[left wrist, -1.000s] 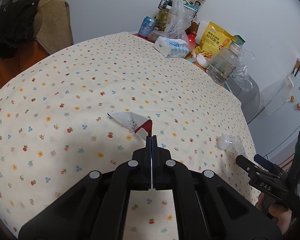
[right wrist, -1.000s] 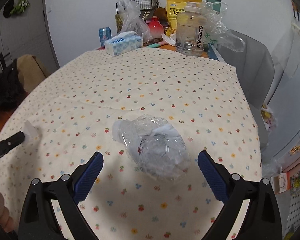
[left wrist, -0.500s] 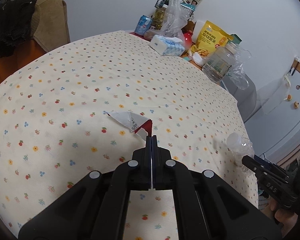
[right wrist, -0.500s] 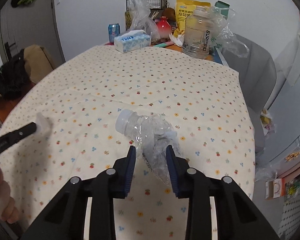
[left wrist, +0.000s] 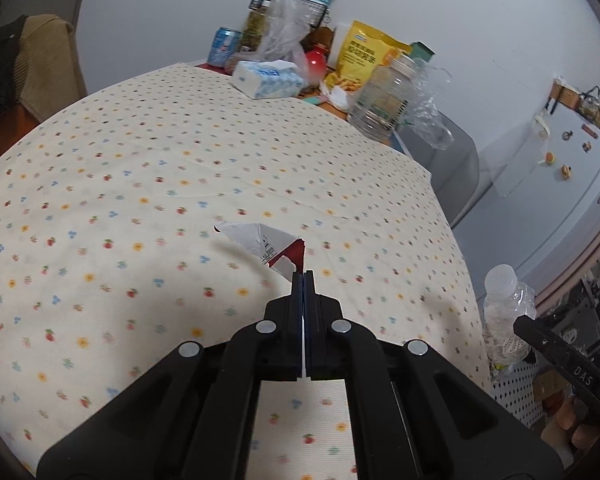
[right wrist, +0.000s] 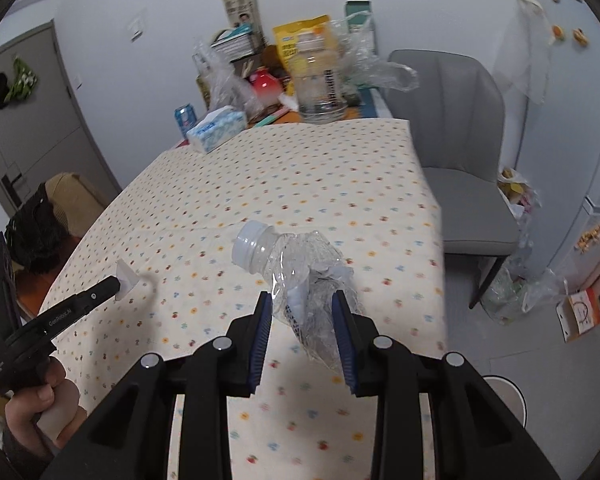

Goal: Collect trash
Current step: 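Carry both items to the bin and open the right tool to drop the bottle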

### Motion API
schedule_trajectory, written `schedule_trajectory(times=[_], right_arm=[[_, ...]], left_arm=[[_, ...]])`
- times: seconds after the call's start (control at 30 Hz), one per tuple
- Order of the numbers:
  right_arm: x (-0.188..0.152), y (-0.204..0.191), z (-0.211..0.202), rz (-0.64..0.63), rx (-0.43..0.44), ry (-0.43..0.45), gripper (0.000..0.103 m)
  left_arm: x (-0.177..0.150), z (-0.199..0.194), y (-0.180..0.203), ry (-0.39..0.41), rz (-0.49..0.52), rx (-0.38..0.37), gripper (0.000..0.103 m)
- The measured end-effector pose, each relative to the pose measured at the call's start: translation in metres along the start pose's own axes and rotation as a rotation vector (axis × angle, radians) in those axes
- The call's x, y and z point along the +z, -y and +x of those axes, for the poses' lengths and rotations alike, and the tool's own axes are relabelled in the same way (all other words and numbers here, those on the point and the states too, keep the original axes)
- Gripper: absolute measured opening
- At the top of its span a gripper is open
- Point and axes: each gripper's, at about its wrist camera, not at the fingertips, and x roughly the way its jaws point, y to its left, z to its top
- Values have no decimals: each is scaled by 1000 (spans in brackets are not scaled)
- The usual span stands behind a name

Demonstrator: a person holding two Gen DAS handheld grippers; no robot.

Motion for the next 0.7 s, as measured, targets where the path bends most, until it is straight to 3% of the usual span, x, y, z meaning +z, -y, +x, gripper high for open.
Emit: schedule_trajectory(times=[0.7], right_arm=[[-46, 140, -51, 251, -143, 53, 31]], left_arm=[[-25, 26, 111, -57, 168, -91, 2]])
